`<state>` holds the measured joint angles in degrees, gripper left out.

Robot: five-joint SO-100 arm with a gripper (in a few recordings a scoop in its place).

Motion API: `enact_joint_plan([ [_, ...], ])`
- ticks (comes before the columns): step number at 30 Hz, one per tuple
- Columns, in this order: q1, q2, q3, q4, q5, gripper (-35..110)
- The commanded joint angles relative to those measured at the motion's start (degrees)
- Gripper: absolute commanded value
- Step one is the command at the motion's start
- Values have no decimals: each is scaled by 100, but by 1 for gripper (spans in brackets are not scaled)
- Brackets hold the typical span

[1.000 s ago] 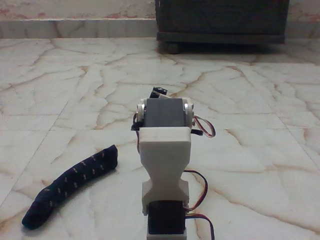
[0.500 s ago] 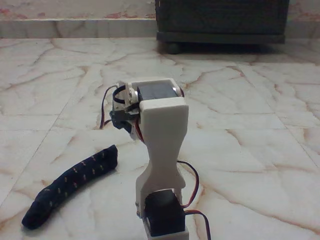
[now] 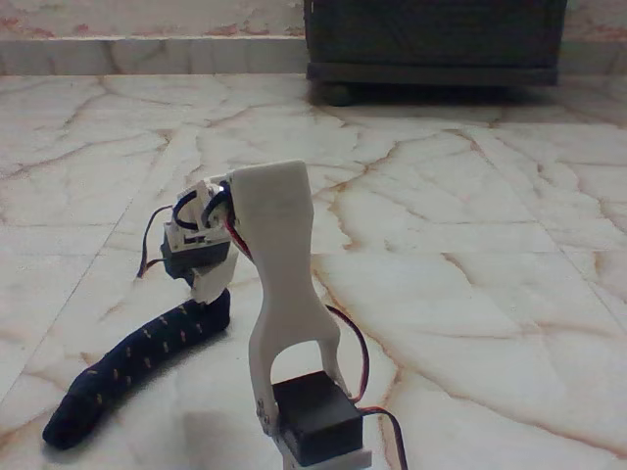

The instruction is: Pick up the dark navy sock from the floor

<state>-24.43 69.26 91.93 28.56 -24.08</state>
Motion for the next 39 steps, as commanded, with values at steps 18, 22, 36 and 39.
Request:
enact_joint_plan([
  [18, -1028, -2733, -3006, 1459, -246, 12],
  [22, -1063, -3437, -3173, 800, -352, 11],
  [36, -1187, -3920, -3401, -211, -457, 4],
  [39, -1187, -3920, -3305, -598, -439, 1],
])
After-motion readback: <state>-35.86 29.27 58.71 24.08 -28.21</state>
